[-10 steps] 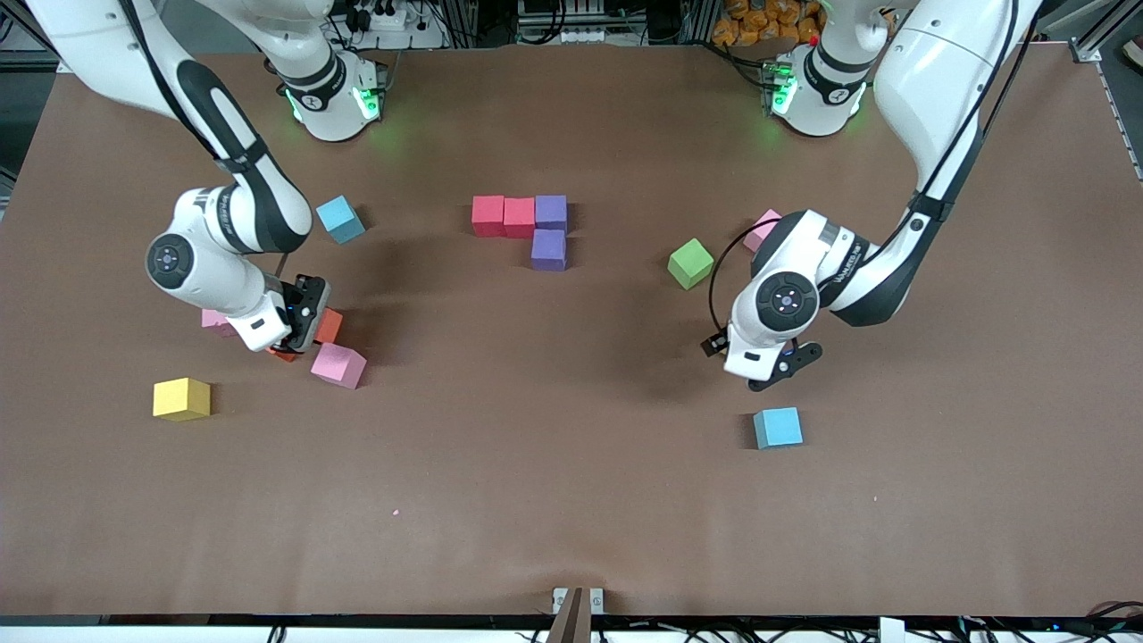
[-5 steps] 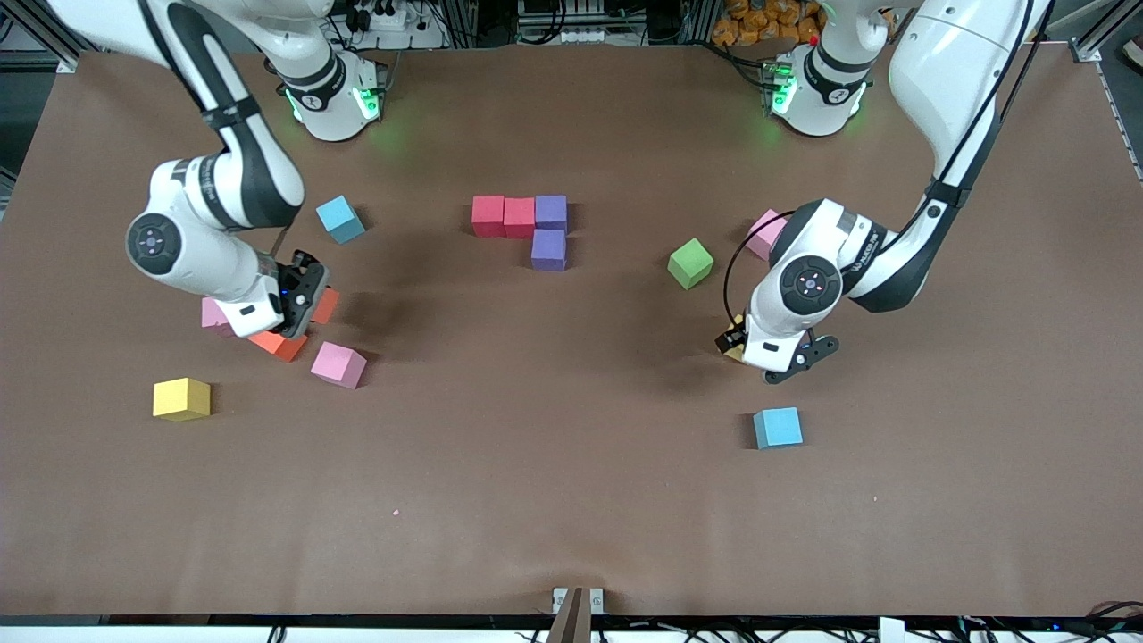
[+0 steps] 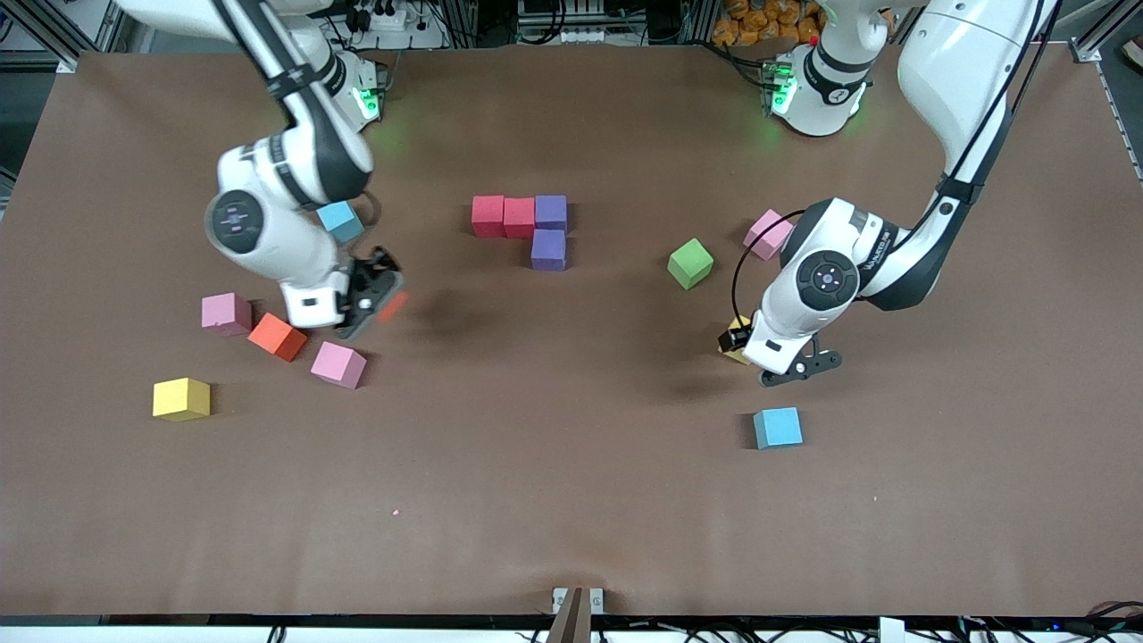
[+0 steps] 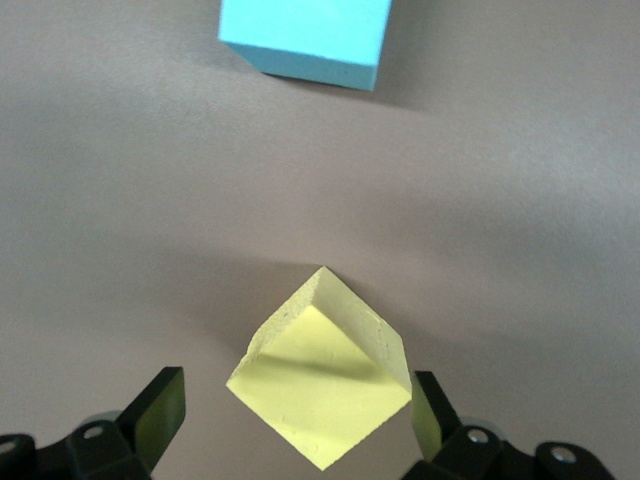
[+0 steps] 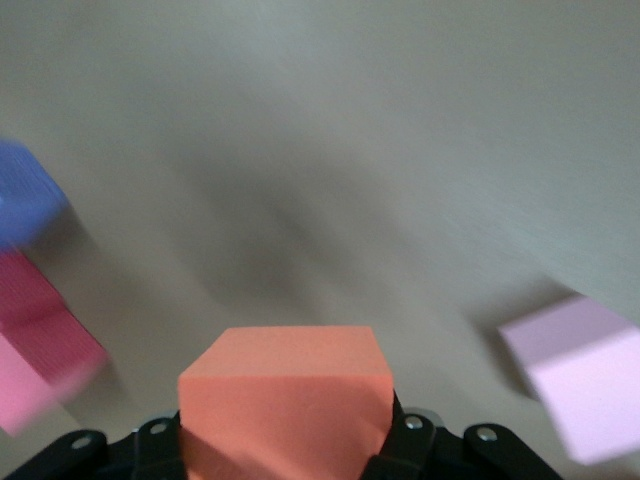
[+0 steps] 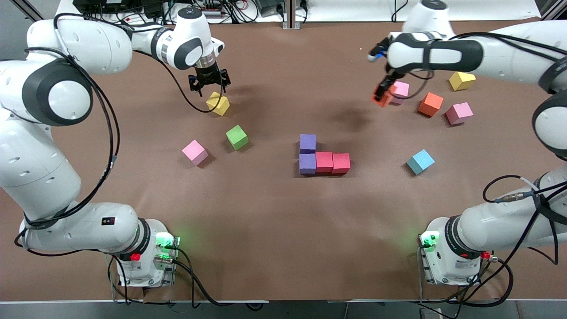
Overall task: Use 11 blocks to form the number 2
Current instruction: 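Reach the left gripper to the yellow cube while the right gripper lifts orange, then grasp the yellow cube with the left gripper while the right gripper carries orange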
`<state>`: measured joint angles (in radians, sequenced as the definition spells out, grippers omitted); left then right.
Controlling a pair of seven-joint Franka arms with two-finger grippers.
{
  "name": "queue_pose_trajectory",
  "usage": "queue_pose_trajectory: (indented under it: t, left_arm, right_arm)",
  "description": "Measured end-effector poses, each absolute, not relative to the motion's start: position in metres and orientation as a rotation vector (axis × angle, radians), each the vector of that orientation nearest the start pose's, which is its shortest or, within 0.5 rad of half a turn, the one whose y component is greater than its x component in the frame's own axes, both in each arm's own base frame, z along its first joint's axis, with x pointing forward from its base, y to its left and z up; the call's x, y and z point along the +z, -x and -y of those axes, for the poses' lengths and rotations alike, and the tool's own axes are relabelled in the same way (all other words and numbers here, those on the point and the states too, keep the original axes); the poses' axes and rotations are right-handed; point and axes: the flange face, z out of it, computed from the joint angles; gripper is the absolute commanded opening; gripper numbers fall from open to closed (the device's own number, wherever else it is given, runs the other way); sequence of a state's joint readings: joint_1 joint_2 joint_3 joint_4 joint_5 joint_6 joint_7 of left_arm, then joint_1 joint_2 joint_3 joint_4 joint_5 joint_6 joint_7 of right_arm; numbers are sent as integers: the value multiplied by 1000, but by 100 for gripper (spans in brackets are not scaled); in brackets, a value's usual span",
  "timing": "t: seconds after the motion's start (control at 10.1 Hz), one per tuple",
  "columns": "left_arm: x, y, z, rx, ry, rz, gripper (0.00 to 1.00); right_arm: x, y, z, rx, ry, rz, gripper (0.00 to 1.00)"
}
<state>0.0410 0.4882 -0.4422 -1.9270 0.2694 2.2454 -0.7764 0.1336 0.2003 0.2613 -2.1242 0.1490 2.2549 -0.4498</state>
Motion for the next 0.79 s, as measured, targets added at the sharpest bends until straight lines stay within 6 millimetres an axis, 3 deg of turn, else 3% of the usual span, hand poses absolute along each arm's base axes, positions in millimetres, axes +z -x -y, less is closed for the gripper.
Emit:
queue_pose_trajectory:
  t: [0.2,0.59,0.79]
  left_arm:
    - [243,-564,227,161,3082,171,100]
    - [249,-557,248,151,3114,-110,100]
    - [249,-552,259,149,3112,-259,100]
  right_arm:
    - [315,-509,-280,98,2844,849,42]
    - [270,-508,-338,90,2933,467,42]
    - [259,-516,-371,69,2982,309,42]
